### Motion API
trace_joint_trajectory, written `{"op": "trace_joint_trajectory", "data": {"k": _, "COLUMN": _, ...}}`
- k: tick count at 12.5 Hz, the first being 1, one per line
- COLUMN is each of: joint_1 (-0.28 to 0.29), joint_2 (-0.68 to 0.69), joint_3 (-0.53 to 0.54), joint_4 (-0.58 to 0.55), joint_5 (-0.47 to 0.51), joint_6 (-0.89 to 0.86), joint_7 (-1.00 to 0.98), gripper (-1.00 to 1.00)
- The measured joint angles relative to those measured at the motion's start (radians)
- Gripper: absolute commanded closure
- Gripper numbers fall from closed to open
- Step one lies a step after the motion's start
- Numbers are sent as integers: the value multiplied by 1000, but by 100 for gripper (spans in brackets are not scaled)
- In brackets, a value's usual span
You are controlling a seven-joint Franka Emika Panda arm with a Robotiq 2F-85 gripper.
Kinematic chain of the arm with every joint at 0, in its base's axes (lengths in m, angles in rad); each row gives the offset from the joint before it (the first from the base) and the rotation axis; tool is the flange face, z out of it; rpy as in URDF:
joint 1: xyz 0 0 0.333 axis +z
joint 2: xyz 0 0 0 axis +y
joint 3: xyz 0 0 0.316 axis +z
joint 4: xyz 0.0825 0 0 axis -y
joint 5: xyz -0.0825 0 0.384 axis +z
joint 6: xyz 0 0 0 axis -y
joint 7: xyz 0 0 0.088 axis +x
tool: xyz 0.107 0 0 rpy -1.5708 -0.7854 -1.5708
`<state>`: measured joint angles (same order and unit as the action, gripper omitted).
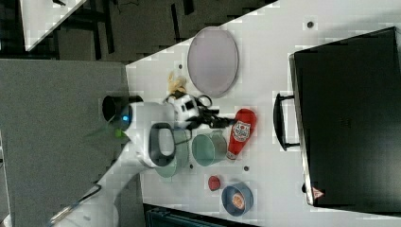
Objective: Pick ketchup from strainer and place it on the table
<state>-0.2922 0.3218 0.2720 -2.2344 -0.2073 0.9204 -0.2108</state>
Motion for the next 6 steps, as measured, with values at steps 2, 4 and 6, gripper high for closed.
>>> {"op": "trace_joint_trajectory", "data": {"k": 2, "joint_1": -1, "joint_2": -54, "joint_3": 8, "joint_4": 98, "joint_5": 1, "joint_6": -72, "joint_7": 0, "gripper": -100}}
{"op": "trace_joint_trajectory", "data": {"k": 4, "joint_1": -3, "joint_2": -121, "joint_3": 8, "joint_4": 203, "joint_5": 1, "joint_6": -171, "joint_7": 2, "gripper": -100}}
{"op": "trace_joint_trajectory", "data": {"k": 6, "joint_1": -2, "joint_2": -156, "joint_3": 7, "joint_4": 329, "joint_5": 19, "joint_6": -305, "joint_7": 7, "gripper": -100}}
